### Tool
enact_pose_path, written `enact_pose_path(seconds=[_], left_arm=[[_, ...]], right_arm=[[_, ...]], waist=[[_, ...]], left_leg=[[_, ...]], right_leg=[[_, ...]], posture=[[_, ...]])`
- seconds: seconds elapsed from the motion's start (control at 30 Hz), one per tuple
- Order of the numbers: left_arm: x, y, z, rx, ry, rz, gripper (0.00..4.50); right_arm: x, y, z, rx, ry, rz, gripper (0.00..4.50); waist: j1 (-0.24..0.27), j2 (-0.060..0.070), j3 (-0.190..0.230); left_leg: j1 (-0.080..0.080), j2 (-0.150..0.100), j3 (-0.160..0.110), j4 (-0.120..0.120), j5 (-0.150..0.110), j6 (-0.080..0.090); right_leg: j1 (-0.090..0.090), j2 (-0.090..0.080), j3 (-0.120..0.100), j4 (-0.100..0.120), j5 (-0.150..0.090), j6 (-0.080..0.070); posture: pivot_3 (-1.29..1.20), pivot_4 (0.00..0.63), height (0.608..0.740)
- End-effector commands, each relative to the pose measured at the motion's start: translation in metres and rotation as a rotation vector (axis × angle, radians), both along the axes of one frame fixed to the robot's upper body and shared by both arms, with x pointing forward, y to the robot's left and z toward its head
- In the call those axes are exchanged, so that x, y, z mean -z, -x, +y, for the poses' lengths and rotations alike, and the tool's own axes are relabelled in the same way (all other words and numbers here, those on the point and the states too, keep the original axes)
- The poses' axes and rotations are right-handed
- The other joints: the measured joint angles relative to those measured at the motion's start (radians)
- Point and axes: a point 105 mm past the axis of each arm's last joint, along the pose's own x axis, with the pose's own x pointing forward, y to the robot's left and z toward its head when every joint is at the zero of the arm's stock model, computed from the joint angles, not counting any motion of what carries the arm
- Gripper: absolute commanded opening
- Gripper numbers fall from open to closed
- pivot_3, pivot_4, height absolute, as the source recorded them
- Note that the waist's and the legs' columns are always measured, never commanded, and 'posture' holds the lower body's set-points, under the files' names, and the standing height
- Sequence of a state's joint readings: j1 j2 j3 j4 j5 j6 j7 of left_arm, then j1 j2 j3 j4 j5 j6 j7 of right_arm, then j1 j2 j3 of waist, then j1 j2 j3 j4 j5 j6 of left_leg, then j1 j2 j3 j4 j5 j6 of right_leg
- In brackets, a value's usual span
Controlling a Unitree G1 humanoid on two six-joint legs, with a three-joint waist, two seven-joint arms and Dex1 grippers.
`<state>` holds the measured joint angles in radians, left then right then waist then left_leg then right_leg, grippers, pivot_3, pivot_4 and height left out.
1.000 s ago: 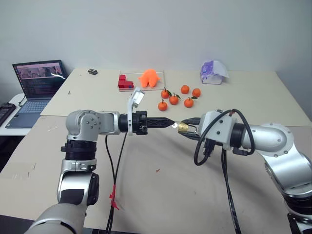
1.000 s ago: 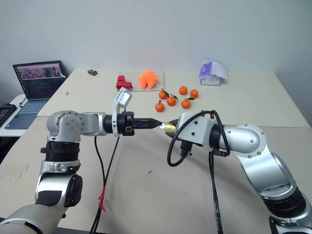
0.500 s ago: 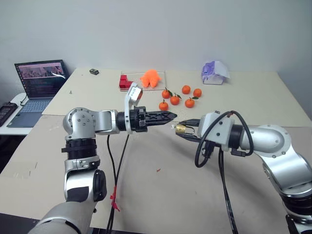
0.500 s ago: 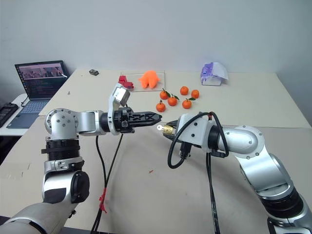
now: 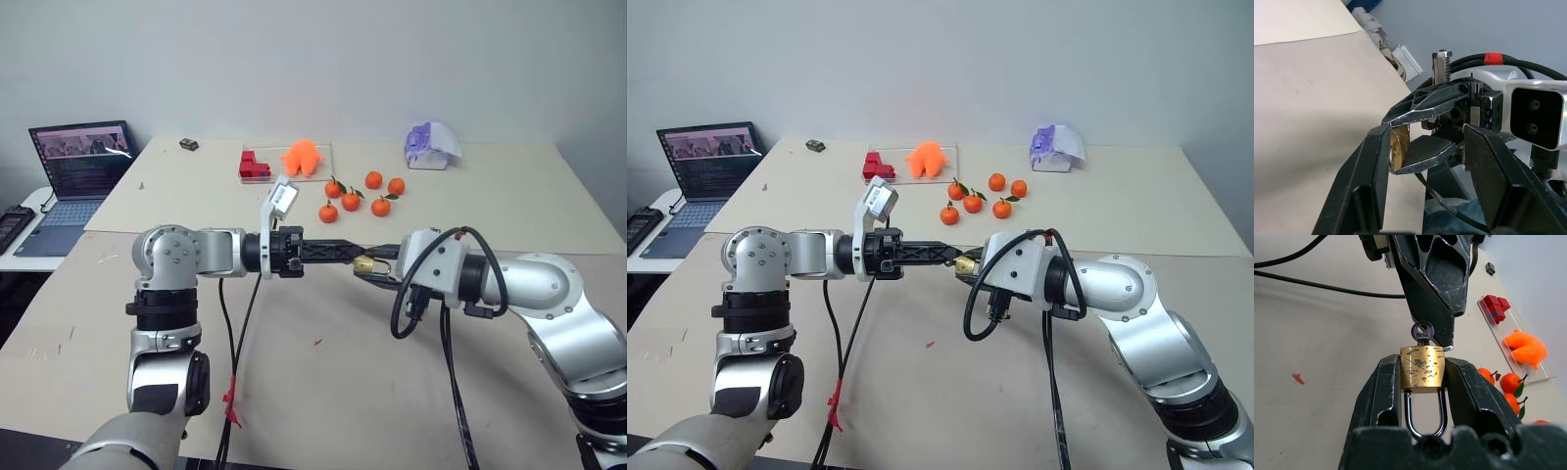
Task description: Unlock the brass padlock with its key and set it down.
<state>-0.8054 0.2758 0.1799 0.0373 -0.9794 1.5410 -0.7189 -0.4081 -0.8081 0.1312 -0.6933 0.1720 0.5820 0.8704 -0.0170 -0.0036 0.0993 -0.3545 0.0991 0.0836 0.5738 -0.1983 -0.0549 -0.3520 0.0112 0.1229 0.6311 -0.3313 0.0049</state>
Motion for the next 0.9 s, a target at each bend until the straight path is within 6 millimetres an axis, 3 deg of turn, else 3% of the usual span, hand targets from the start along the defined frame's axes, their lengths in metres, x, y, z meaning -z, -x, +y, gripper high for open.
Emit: enact_pose_path(seconds=[0.03,0.53,0.9], left_arm=[[-0.005,0.011,-0.006,0.078,0.002,-0.010,2.46],[-0.018,0.014,0.003,0.088,0.015,-0.034,2.46],[-0.018,0.006,0.018,0.030,-0.016,-0.048,2.46]], right_arm=[[-0.022,0.002,-0.002,0.017,-0.028,-0.104,0.95],[-0.021,0.002,-0.003,0.012,-0.019,-0.099,0.95],[-0.019,-0.002,-0.009,0.027,-0.013,-0.092,0.95]], waist=[[0.000,0.000,0.000],[0.000,0.000,0.000],[0.000,0.000,0.000]], left_leg=[[0.000,0.000,0.000,0.000,0.000,0.000],[0.000,0.000,0.000,0.000,0.000,0.000],[0.000,0.000,0.000,0.000,0.000,0.000]], right_leg=[[0.000,0.000,0.000,0.000,0.000,0.000],[0.000,0.000,0.000,0.000,0.000,0.000],[0.000,0.000,0.000,0.000,0.000,0.000]], posture=[[0.00,0.150,0.703],[0.00,0.150,0.703],[0.00,0.150,0.703]])
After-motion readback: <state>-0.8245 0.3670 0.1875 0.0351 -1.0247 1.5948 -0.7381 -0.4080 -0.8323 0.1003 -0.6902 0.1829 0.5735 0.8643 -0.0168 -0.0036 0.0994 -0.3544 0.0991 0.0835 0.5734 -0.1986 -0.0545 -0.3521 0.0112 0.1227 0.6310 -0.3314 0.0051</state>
